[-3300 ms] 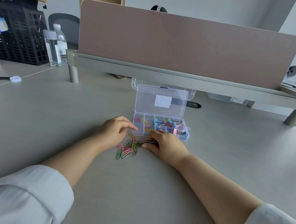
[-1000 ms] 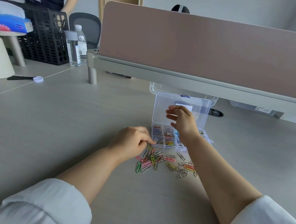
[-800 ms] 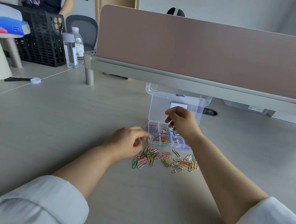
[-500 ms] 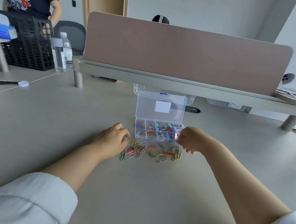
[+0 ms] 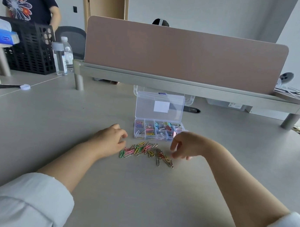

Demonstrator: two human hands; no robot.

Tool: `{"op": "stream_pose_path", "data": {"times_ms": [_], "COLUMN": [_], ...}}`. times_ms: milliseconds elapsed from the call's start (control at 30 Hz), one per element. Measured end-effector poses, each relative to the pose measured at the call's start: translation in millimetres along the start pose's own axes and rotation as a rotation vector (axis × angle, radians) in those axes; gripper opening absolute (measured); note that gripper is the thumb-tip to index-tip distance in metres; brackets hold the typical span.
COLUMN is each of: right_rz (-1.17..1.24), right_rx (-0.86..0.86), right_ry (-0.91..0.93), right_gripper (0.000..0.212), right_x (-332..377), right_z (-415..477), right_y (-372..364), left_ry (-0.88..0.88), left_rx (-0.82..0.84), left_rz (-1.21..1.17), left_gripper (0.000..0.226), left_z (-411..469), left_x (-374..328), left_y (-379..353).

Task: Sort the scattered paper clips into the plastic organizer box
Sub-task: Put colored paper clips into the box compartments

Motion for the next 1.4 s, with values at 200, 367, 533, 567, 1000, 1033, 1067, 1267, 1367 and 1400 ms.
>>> {"op": "stream_pose_path", "data": {"times_ms": [200,367,533,567,1000,1033,1067,1267,1367,1400], "right_rz": [0.052,0.174,-0.015,-0.065,0.075,0.079,0.072,-0.076,-0.165,-0.190], "right_rx": [0.111,-0.061,0.035,0.018,-0.185,-0.188,-0.189,-0.217,-0.218,-0.218], "right_ry": [0.074,0.221,0.144,0.157,0.340,0.350,0.356,0.414,0.437,0.438], "right_gripper": [0.044,0.035,0.076,0.081,0.031,0.028,0.026,0.015,0.017,0.017], "right_x": [10,29,15,17,40,40,40,45,46,46], "right_z": [0,9,3,4,32,33,35,39,38,38], "right_y": [-15,-19,-12,-14,-21,-21,-20,-21,-21,-21], "left_ry": [-0.012,-0.143,-0.119,-0.121,-0.148,-0.153,-0.157,-0.174,-0.174,-0.171], "left_rx": [0.197,0.177,0.183,0.187,0.153,0.144,0.139,0.127,0.108,0.096], "left_rz": [-0.005,-0.224,-0.141,-0.140,-0.088,-0.088,-0.084,-0.030,0.008,0.009], "left_gripper": [0.065,0.051,0.076,0.080,0.052,0.045,0.040,0.025,0.030,0.032], "left_z": [-5,-5,-4,-4,7,9,11,21,26,27], "left_x": [-11,-21,-12,-14,-32,-31,-31,-30,-27,-25], "left_y": [0,-3,0,-1,-3,-2,-2,-2,0,1]}}
Point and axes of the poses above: each hand's wrist, its own z-axis towards the middle knuckle, its own y-axis out of the back of the hand, x = y × z, the point moved 5 cm from there along z, towards the middle knuckle, and after that the axes turned 5 degrees about z, right-handed, at the moved point
